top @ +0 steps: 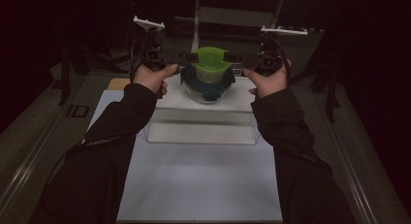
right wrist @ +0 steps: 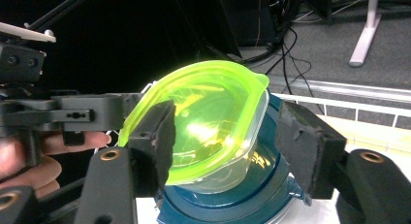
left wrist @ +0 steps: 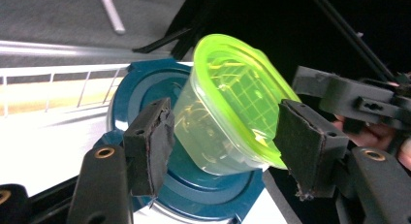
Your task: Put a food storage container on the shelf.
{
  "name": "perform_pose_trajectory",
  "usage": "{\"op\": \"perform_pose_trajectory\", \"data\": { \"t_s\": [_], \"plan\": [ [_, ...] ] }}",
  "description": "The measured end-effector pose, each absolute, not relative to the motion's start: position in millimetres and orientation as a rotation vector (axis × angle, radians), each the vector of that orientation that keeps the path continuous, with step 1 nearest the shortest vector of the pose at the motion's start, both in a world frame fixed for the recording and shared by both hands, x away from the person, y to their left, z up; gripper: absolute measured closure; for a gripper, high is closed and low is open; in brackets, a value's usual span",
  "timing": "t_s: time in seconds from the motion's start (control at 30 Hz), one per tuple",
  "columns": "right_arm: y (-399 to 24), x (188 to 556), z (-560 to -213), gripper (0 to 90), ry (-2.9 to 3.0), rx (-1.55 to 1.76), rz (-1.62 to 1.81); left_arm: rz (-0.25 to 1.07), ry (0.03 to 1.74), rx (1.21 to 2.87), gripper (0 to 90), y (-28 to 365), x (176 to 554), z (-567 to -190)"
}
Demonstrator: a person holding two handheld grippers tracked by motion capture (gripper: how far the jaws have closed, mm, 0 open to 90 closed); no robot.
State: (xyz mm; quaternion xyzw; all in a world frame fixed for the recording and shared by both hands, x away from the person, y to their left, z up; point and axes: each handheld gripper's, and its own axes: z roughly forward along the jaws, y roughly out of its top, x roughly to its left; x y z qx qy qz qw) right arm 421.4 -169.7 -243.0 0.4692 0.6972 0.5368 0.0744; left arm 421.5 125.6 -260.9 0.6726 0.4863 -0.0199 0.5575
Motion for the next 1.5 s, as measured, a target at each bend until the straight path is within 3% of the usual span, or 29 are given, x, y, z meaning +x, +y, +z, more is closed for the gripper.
{"op": "perform_pose_trajectory", "data": {
  "t_s": [0.27, 0.33, 0.9, 1.5],
  "plan": [
    [-169, 414, -242, 20.6, 2.126, 1.321, 1.657, 0.033, 1.061, 1.623, 10.1, 126, 408, -254],
    [-169, 410, -241, 19.7, 2.128, 1.296, 1.67, 0.027, 1.008, 1.644, 0.0, 124, 404, -254],
    [-171, 384, -255, 16.6, 2.167, 1.192, 1.674, 0.111, 0.89, 1.669, 0.0, 125, 365, -270],
    [-177, 349, -304, 16.5, 2.248, 1.139, 1.695, 0.089, 0.79, 1.725, 0.0, 121, 321, -313]
  ]
}}
